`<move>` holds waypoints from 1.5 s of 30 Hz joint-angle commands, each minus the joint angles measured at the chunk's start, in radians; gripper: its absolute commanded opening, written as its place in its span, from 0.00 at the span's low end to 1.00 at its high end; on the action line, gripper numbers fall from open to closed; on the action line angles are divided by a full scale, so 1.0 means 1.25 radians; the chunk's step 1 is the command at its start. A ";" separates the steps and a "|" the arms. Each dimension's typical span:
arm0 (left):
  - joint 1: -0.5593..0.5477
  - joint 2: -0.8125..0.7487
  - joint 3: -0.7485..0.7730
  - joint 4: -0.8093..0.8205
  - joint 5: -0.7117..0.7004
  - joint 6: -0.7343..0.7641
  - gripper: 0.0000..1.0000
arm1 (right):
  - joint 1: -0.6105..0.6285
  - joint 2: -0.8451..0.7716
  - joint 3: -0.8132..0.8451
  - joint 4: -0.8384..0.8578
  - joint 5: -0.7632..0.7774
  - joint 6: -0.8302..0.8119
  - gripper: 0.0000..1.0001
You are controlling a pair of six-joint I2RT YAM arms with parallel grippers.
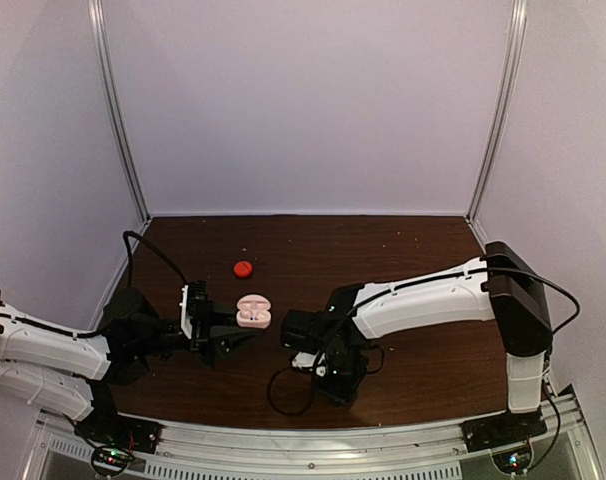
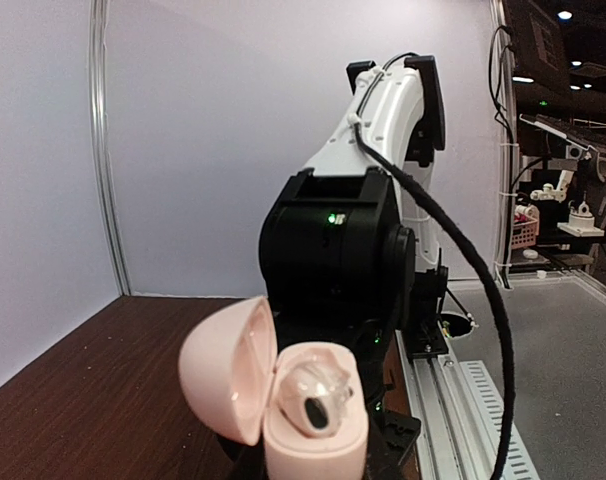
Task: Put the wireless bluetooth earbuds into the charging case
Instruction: Pick up the right earbud from the center of the board.
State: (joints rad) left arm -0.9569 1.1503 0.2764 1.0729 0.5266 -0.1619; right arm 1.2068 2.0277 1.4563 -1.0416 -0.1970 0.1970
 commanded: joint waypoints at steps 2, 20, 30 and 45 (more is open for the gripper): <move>-0.001 -0.009 -0.003 0.033 -0.005 0.003 0.00 | 0.020 0.008 0.037 -0.040 0.090 -0.058 0.38; -0.001 -0.016 0.001 0.028 -0.004 0.000 0.00 | 0.064 0.020 0.020 -0.018 0.144 -0.087 0.38; -0.001 -0.026 -0.001 0.019 -0.007 0.002 0.00 | 0.030 0.035 0.018 0.005 0.191 -0.060 0.31; -0.001 -0.016 0.001 0.026 -0.008 0.003 0.00 | -0.003 0.002 0.015 0.002 0.115 -0.051 0.40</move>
State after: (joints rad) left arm -0.9569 1.1336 0.2764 1.0710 0.5236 -0.1619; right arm 1.2015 2.0552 1.4834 -1.0317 -0.0151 0.1181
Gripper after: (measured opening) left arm 0.185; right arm 0.395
